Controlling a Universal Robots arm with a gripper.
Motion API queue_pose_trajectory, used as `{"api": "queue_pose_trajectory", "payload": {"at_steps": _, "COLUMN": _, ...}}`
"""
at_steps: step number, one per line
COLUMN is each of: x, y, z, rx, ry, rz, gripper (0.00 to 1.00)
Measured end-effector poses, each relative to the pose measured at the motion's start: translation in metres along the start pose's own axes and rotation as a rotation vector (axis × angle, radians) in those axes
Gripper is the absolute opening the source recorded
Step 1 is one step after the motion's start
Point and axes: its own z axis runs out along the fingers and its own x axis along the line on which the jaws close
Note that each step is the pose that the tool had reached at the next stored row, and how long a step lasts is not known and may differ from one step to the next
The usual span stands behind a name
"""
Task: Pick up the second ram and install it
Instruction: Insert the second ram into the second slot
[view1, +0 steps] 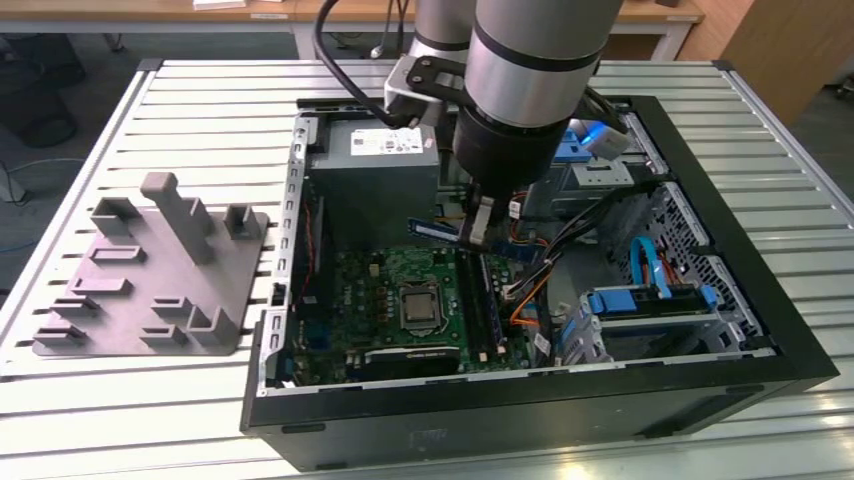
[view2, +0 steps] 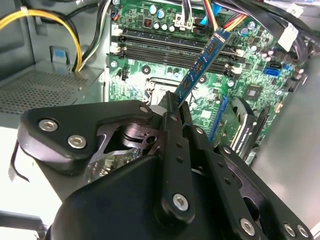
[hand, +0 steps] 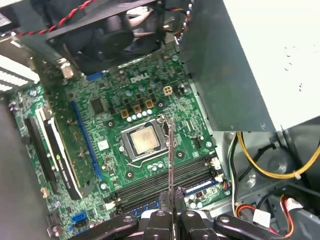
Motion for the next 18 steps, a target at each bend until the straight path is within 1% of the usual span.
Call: {"api": "queue_pose_trajectory", "payload": {"at_steps": 18, "x": 0.0000, "y": 0.0000, "z": 0.0007, "rx": 0.0094, "ry": -0.0109, "rz": 0.208, "gripper": 0.14}}
